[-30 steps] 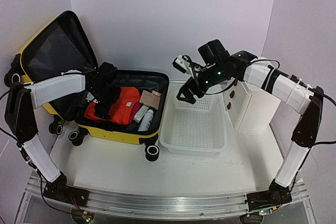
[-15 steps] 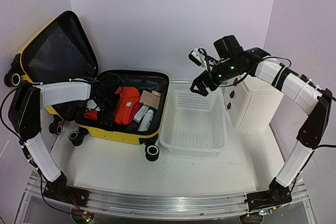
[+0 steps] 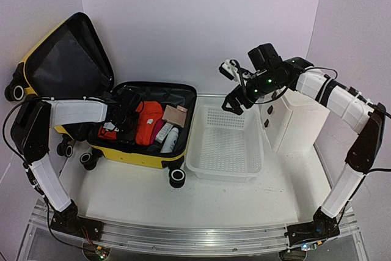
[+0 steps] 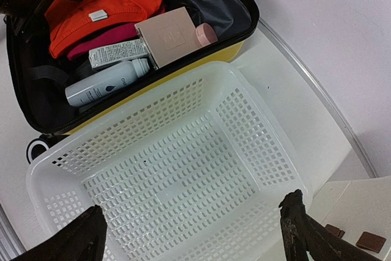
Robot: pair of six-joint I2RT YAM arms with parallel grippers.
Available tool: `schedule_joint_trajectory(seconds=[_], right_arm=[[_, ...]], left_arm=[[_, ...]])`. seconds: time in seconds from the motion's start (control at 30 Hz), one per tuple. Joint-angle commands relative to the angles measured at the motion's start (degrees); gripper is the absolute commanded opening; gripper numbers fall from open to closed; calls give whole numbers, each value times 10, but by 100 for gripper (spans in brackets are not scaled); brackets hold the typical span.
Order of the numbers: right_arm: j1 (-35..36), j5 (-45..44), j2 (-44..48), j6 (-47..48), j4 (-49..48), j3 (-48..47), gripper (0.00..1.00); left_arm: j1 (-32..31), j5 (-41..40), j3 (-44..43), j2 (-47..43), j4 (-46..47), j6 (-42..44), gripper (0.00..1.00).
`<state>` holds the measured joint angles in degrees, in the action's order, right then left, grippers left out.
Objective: Open, take out, and arrange the luggage
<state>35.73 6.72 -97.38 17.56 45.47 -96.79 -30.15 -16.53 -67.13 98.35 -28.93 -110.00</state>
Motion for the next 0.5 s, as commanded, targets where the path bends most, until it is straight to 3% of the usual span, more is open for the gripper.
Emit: schedule_joint_trajectory(seconds=[0.0, 0.47], right_arm=[[0, 10, 12, 7, -13, -7, 98], [0, 14, 3, 5, -13, -18, 98]], left_arm=[[5, -11, -12, -4, 28, -8, 76], [23, 16, -72, -7, -9, 11, 68]])
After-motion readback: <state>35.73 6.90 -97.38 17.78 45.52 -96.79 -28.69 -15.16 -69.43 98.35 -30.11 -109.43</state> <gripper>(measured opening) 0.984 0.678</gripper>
